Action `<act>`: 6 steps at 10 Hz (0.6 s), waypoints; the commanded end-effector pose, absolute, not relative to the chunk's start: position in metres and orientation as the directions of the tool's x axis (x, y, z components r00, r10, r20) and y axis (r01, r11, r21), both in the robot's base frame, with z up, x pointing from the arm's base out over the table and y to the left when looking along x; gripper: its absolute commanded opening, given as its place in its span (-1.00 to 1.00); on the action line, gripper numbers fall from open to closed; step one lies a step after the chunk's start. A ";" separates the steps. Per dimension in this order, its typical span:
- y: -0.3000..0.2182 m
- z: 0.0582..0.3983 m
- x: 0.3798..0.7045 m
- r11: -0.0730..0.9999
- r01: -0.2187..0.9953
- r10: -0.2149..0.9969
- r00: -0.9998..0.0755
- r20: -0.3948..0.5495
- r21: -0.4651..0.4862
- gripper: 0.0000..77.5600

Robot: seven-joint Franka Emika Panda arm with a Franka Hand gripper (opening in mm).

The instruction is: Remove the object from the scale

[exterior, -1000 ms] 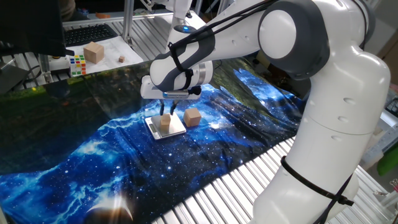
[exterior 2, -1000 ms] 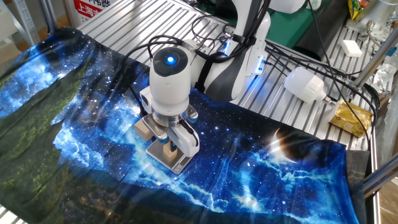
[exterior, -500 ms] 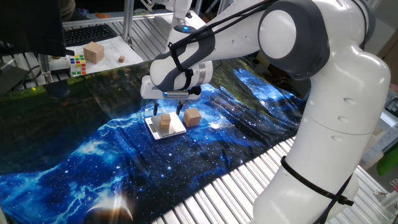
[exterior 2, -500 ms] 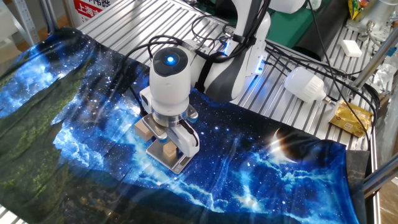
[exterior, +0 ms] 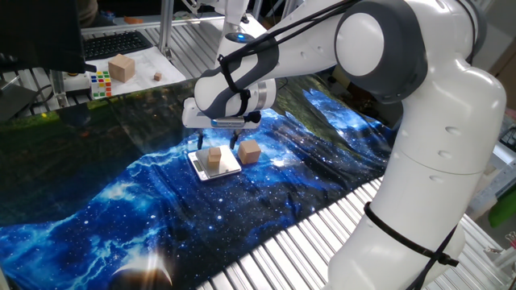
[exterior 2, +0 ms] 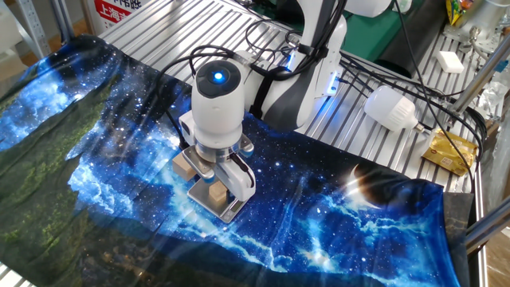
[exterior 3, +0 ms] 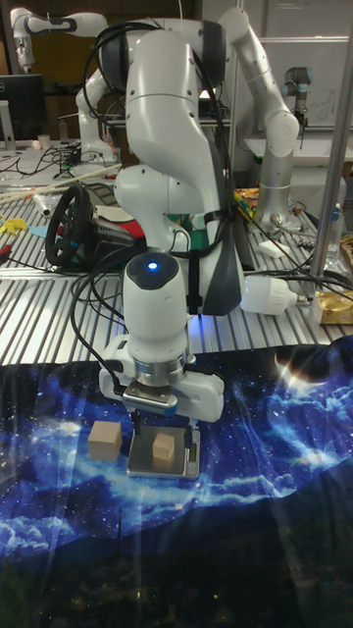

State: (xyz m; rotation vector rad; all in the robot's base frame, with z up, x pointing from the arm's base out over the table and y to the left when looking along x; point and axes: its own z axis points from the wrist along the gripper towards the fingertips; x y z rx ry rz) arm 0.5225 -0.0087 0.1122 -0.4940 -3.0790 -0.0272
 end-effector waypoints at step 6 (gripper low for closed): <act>-0.005 0.096 0.520 0.951 0.310 0.310 -0.951 0.016 0.016 1.00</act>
